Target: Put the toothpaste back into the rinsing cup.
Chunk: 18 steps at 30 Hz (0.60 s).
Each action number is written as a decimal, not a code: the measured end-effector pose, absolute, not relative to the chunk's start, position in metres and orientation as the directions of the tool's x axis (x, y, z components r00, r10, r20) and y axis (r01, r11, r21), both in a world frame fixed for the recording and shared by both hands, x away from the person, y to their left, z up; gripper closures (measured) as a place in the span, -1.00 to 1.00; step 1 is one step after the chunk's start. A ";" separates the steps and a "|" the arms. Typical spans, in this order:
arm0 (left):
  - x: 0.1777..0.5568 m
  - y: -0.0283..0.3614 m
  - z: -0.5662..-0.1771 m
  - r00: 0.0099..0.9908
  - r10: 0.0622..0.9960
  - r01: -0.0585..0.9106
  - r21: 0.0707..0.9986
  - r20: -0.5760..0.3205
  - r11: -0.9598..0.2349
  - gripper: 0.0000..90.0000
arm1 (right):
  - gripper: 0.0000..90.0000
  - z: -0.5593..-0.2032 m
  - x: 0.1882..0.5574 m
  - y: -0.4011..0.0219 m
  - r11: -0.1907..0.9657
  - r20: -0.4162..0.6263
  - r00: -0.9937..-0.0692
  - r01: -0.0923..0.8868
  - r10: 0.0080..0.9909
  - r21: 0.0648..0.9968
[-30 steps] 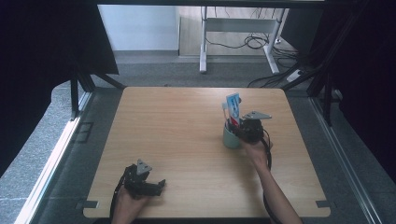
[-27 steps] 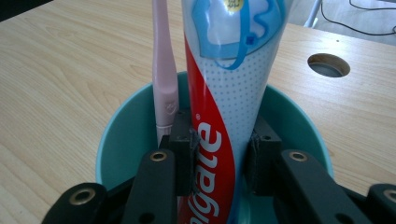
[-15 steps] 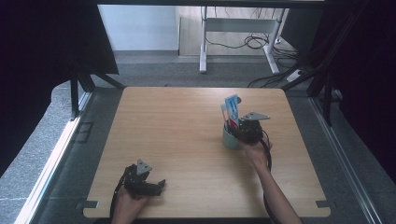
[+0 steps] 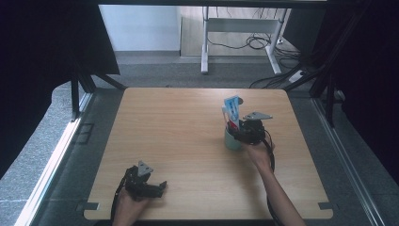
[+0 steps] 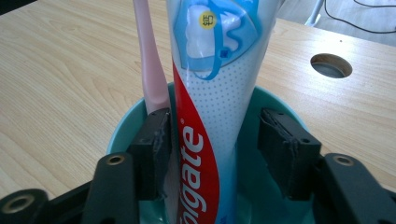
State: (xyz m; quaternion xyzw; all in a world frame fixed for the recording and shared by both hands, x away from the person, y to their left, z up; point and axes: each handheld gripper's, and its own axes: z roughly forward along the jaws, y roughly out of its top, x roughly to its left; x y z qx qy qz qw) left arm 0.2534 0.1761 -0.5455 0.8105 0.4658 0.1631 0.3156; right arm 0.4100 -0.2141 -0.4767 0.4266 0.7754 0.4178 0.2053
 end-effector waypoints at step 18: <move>0.253 0.176 -0.546 0.513 0.858 0.652 0.663 -0.030 -0.367 -1.00 | -0.30 -0.465 0.409 -0.215 0.300 0.040 -0.577 0.481 0.816 0.824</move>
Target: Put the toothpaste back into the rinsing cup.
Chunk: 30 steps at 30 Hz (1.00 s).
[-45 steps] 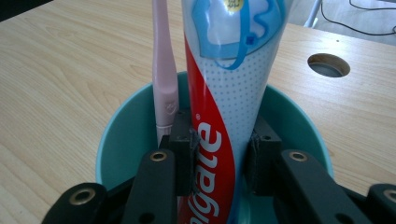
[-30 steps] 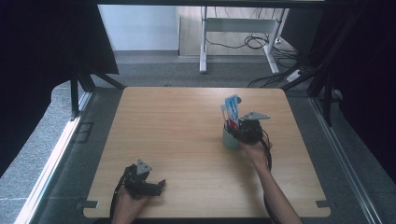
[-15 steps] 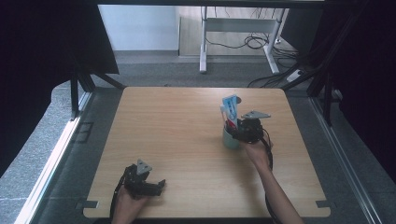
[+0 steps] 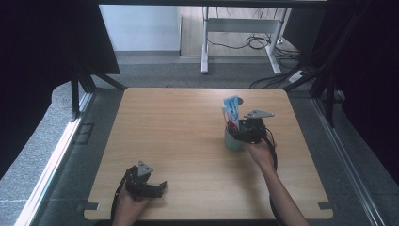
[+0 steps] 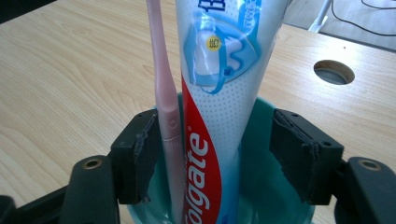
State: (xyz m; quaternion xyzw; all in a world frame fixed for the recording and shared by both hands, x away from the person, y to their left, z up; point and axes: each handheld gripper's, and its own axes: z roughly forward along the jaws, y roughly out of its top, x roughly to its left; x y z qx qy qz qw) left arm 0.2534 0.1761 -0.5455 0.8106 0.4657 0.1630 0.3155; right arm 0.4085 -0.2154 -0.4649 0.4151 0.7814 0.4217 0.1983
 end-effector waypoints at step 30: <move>0.253 0.176 -0.546 0.513 0.858 0.652 0.664 -0.030 -0.366 -1.00 | -0.75 -0.449 0.396 -0.218 0.335 0.035 -0.638 0.450 0.770 0.828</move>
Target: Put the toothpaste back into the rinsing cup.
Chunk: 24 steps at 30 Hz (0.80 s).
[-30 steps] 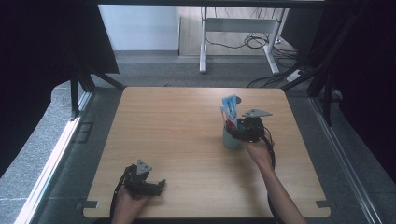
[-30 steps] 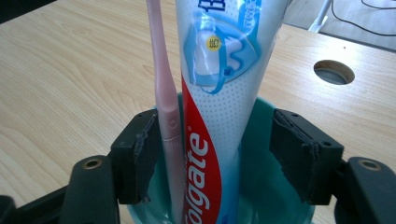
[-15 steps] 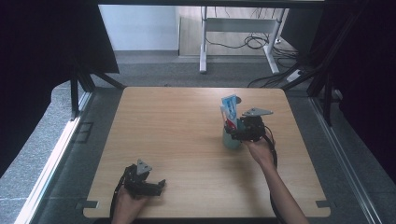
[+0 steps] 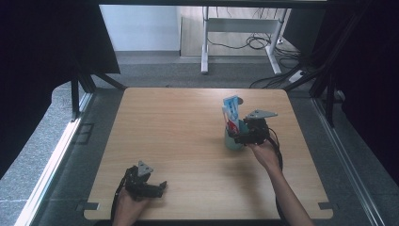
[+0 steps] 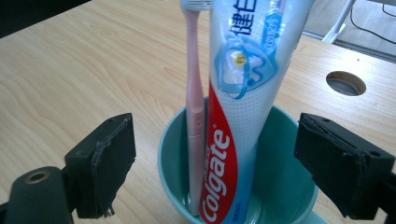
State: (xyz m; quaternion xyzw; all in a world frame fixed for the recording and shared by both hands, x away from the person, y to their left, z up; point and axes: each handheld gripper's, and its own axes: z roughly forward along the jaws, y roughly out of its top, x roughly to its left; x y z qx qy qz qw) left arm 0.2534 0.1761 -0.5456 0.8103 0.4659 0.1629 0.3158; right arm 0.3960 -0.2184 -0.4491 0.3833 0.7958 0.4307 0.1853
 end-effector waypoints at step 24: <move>0.253 0.176 -0.546 0.512 0.858 0.652 0.664 -0.030 -0.366 -1.00 | -0.90 -0.445 0.358 -0.217 0.437 -0.028 -0.705 0.409 0.709 0.801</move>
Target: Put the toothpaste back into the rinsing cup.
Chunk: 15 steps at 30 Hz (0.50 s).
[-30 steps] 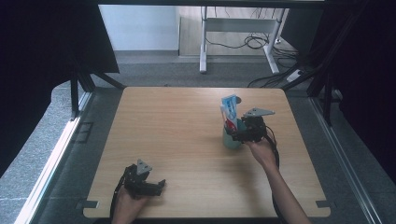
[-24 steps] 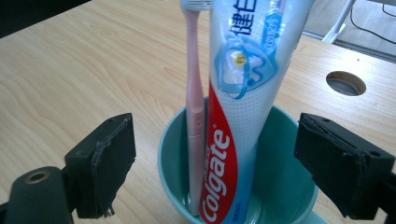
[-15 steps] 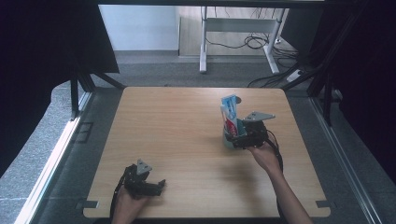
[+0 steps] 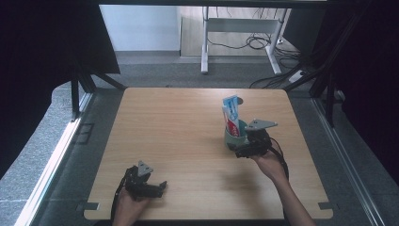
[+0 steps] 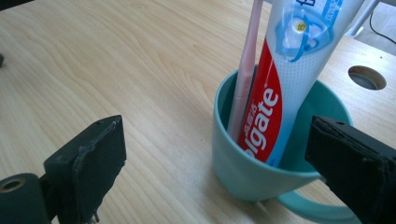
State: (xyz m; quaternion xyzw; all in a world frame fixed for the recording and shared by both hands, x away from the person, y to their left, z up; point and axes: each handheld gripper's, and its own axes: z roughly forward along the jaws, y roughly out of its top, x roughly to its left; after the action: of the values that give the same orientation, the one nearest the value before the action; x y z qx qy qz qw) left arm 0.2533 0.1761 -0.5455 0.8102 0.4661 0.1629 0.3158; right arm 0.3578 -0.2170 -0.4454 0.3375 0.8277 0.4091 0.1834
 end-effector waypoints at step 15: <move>0.253 0.176 -0.546 0.513 0.858 0.651 0.665 -0.030 -0.366 -1.00 | -0.90 -0.447 0.332 -0.235 0.427 -0.023 -0.703 0.406 0.711 0.808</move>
State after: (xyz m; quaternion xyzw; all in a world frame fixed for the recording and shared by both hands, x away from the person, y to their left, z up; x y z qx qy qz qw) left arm 0.2534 0.1760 -0.5457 0.8100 0.4658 0.1633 0.3165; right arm 0.3325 -0.2352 -0.4469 0.3386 0.8244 0.4146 0.1839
